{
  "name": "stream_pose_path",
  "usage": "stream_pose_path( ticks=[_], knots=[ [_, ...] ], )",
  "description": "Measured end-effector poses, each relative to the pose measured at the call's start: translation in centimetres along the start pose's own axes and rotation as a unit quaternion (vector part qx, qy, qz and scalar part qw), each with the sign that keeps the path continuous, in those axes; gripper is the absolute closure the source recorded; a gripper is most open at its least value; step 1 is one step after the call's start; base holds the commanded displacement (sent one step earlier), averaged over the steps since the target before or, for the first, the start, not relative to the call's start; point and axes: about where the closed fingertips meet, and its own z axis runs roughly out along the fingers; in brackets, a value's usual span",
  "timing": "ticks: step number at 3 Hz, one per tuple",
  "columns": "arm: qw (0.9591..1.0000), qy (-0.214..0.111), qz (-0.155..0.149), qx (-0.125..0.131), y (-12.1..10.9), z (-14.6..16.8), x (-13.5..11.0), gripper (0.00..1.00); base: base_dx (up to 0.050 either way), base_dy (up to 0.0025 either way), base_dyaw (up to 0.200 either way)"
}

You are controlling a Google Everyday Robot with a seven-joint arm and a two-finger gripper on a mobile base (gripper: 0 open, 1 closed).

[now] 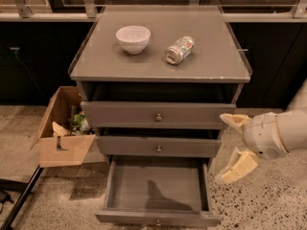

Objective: Close bottom drawer

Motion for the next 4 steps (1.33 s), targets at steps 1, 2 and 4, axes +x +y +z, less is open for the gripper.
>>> stream_pose_path(
  ticks=[1,2,4],
  knots=[
    [0.9997,0.010,0.007,-0.020,0.1,1.8,1.2,0.00,0.000,0.00000,0.000],
    [0.9986,0.026,0.016,-0.043,0.0,3.3,2.4,0.00,0.000,0.00000,0.000],
    [0.9988,0.013,0.008,-0.048,0.4,3.7,2.1,0.00,0.000,0.00000,0.000]
  ],
)
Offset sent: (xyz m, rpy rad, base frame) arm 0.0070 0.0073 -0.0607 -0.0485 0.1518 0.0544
